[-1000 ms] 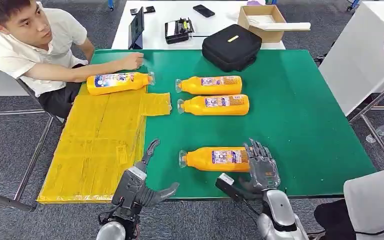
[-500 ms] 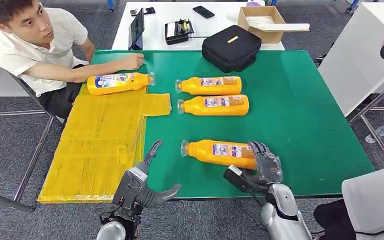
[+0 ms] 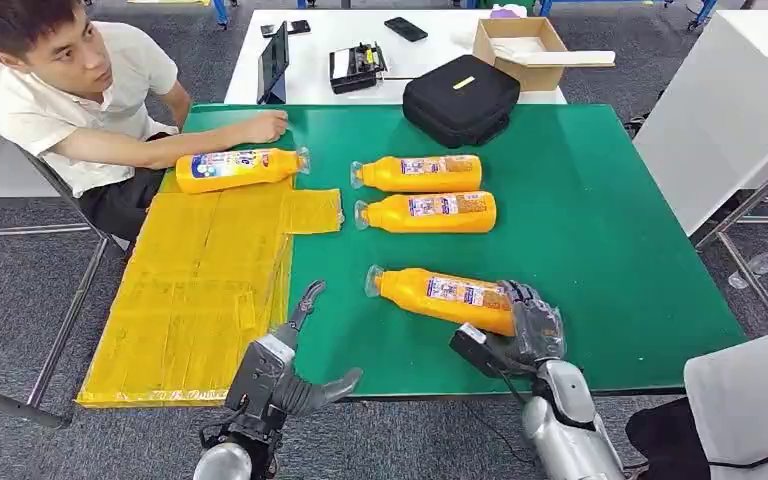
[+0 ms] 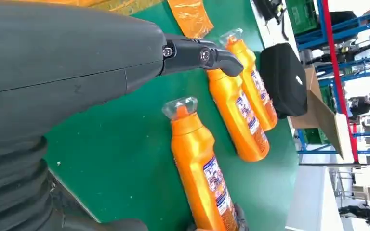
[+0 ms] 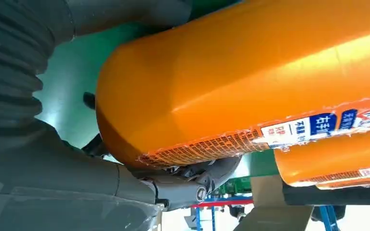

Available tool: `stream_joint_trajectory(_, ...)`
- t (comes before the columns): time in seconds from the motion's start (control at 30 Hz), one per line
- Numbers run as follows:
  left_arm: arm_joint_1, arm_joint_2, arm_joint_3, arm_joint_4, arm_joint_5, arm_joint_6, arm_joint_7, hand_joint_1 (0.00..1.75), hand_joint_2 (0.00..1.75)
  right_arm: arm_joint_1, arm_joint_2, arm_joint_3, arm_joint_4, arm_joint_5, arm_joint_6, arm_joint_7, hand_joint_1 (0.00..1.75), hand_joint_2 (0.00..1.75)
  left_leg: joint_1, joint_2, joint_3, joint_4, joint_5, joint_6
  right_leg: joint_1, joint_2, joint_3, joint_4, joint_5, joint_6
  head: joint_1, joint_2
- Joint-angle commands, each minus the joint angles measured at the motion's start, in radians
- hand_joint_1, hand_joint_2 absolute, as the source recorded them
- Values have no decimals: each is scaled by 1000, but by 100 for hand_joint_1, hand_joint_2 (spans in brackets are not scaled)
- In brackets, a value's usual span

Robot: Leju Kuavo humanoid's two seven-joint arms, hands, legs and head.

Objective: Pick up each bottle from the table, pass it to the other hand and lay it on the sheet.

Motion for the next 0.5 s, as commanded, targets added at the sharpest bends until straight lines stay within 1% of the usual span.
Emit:
stream_joint_trajectory(0.03,4,-46,-38,16,48,20,-41,0,175,97,38,-50,-130,-151,33,-96,175,175,1,-2,0,0,0,0,1,-4,2,-1,-1,-2,0,0)
stream_joint_trajectory(0.07,7,-44,-37,9,57,19,-42,0,175,109,42,-51,-168,-165,41,-98,175,175,1,-2,0,0,0,0,1,-3,2,0,-1,-2,0,0)
stream_joint_trajectory(0.13,10,-42,-38,2,58,18,-42,0,175,116,44,-47,-195,-167,57,-88,175,175,1,0,-1,0,-2,0,2,-3,8,-1,-2,-4,0,0)
stream_joint_trajectory(0.17,12,-44,-36,1,67,18,-42,0,175,122,46,-48,-213,-177,65,-90,175,175,1,-1,-2,1,-2,0,1,-3,10,1,-2,-3,0,0)
stream_joint_trajectory(0.23,27,-46,-23,-12,155,-10,-40,0,175,142,59,-53,-290,-234,77,-116,175,175,0,0,-2,1,-1,0,1,-1,9,1,-1,-2,0,0)
stream_joint_trajectory(0.27,39,-47,-7,-16,228,-33,-32,0,175,145,69,-53,-326,-260,78,-133,175,175,1,1,-3,1,-2,0,2,-1,9,1,-2,-3,0,0)
stream_joint_trajectory(0.3,50,-51,8,-15,307,-56,-19,0,175,146,79,-54,-357,-285,93,-136,175,175,0,2,-4,1,-2,0,1,0,7,1,-1,-2,-1,0)
stream_joint_trajectory(0.33,62,-44,21,-21,352,-55,-33,0,175,143,95,-50,-396,-301,92,-140,175,175,0,3,-5,1,-1,0,0,1,5,2,-1,-2,0,0)
stream_joint_trajectory(0.4,73,-40,35,-38,372,-34,-53,0,175,159,108,-46,-460,-331,116,-135,175,175,1,5,-6,2,-3,0,2,2,6,1,-1,-4,0,0)
stream_joint_trajectory(0.43,82,-39,45,-49,399,-37,-55,0,175,167,119,-44,-491,-338,115,-138,175,175,-1,3,-10,1,-1,0,0,2,2,2,0,-1,0,0)
stream_joint_trajectory(0.47,87,-36,46,-57,402,-38,-57,0,175,173,125,-41,-512,-338,114,-137,175,175,0,6,-9,2,-2,0,1,4,2,3,-1,-3,0,0)
stream_joint_trajectory(0.5,91,-36,48,-67,406,-37,-61,0,175,181,138,-44,-537,-343,105,-140,175,175,0,4,-9,1,-1,0,1,2,2,2,0,-1,0,0)
